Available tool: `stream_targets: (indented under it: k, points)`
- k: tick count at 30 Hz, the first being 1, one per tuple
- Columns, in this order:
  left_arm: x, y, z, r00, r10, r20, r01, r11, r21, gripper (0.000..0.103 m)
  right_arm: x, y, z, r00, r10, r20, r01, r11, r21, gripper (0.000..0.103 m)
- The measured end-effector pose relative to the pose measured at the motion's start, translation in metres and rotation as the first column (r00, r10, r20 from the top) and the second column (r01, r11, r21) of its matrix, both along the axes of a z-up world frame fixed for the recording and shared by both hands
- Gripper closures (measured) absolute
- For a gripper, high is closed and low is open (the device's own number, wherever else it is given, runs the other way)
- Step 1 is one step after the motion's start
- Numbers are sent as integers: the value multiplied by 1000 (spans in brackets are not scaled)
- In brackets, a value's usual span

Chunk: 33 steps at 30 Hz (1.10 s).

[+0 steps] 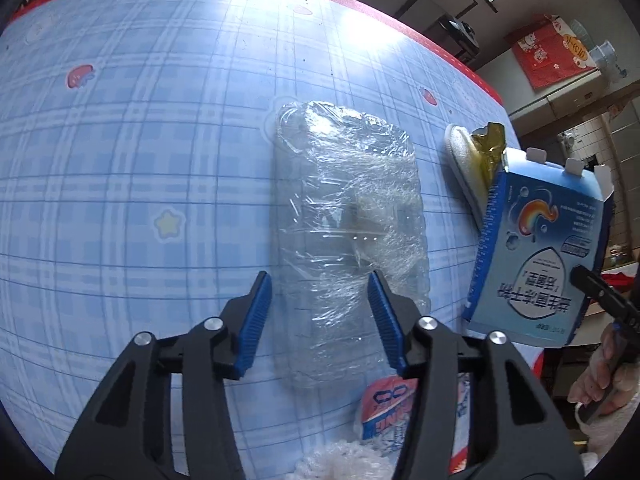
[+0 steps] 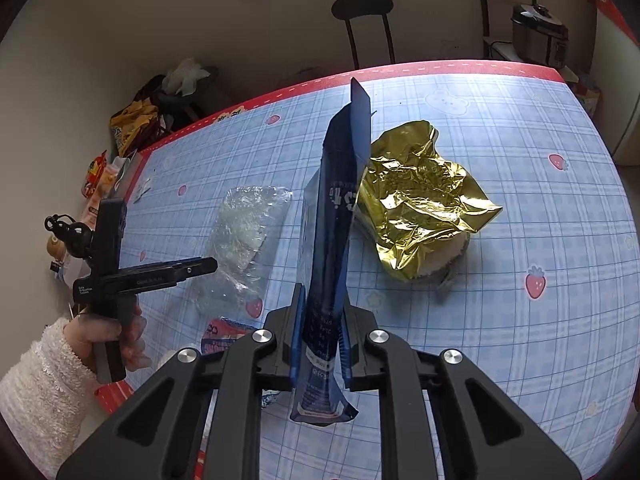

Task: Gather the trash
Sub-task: 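Lift the box with the right tool while the left tool grasps the clear container's edge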

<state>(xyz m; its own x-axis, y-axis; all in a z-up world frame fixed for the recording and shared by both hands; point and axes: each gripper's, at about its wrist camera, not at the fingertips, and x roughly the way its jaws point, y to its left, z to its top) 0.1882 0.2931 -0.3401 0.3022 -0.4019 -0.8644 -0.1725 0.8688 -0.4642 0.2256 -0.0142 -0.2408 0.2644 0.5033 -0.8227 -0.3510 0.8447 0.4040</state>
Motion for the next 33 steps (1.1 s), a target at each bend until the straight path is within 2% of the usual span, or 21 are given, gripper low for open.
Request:
stream_targets:
  k: [3,8,11,13,20,22,25,28,29,31,32,33]
  points:
    - [1,-11,-1,1000,-26,3,26,1000,4,58,8,-4,-3,999,-41,-29,42,999,19,88]
    - [7,-30,-3,1000,-28,8,29,993,-113,55,18,4,-4,997,-63,-39,63,998,9,88]
    - [12,-41,2,1000,-7,17,8,996,-90,50,23,5,-7,995,-81,-52,81,997,5,88]
    - [15,-38,4,1000,25,16,-23,992,-123,49,24,7,-7,995,-82,-51,82,997,-3,88]
    - [13,-32,37,995,46,86,-24,970,-242,49,23,7,-7,995,-85,-51,85,996,-3,88]
    - [8,-26,44,992,49,115,-13,954,-301,49,23,5,-8,995,-88,-51,88,996,-2,88]
    - [5,-27,55,986,54,159,15,913,-407,49,23,5,-8,995,-88,-52,89,996,1,88]
    - [6,-34,58,983,58,176,21,907,-420,46,24,3,-8,994,-91,-54,91,996,4,88]
    - [7,-37,54,986,53,161,22,901,-434,47,24,3,-8,995,-90,-53,90,996,4,88]
    - [8,-43,40,991,54,122,16,863,-505,47,25,3,-8,994,-91,-54,91,996,3,88]
    - [9,-47,37,992,40,117,23,871,-491,47,24,2,-8,994,-92,-55,93,996,5,88]
    - [10,-54,36,993,27,119,29,896,-444,49,24,1,-8,994,-93,-55,94,996,6,88]
